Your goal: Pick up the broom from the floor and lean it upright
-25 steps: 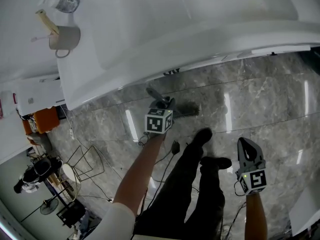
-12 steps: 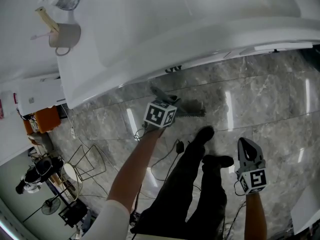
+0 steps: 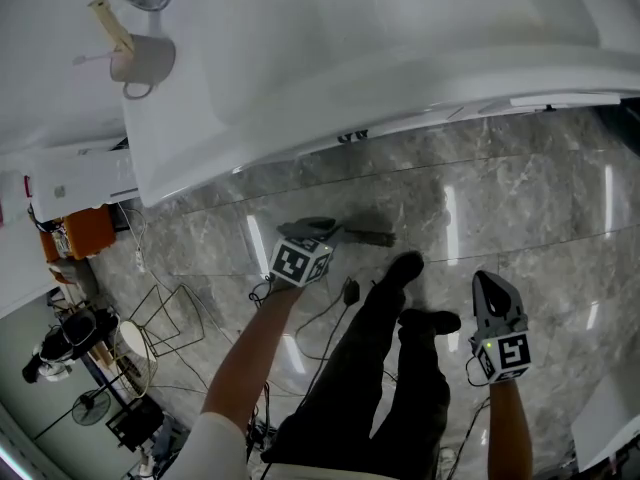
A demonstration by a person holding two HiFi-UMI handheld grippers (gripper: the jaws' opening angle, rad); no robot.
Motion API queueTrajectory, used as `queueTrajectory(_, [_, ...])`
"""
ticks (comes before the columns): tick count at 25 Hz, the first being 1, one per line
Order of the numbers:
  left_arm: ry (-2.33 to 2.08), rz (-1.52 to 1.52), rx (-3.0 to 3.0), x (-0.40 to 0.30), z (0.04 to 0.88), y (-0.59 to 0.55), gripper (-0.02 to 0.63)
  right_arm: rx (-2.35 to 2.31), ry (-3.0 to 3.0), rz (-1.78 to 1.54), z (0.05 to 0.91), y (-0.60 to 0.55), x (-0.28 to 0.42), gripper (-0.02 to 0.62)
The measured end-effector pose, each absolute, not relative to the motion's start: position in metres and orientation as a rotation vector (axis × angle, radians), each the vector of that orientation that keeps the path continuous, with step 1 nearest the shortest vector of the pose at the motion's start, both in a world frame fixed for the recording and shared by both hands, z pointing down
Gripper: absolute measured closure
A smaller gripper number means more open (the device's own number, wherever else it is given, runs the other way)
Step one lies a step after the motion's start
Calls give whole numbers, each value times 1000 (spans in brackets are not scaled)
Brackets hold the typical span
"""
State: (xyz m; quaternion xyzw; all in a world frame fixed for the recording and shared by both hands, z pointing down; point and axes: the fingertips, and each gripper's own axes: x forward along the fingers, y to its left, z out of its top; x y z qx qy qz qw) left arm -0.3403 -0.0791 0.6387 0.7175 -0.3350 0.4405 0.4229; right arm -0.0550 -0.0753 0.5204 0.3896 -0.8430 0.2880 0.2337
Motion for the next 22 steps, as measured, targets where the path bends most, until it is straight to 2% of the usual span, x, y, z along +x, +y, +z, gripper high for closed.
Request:
queueTrajectory(7, [-849, 1081, 1723, -360, 646, -58, 535, 1026, -2336, 773, 515, -71, -78, 594])
queueTrajectory(22, [-959, 1043, 1726, -370, 697, -153, 536, 1028, -2301, 808, 542, -53, -78, 594])
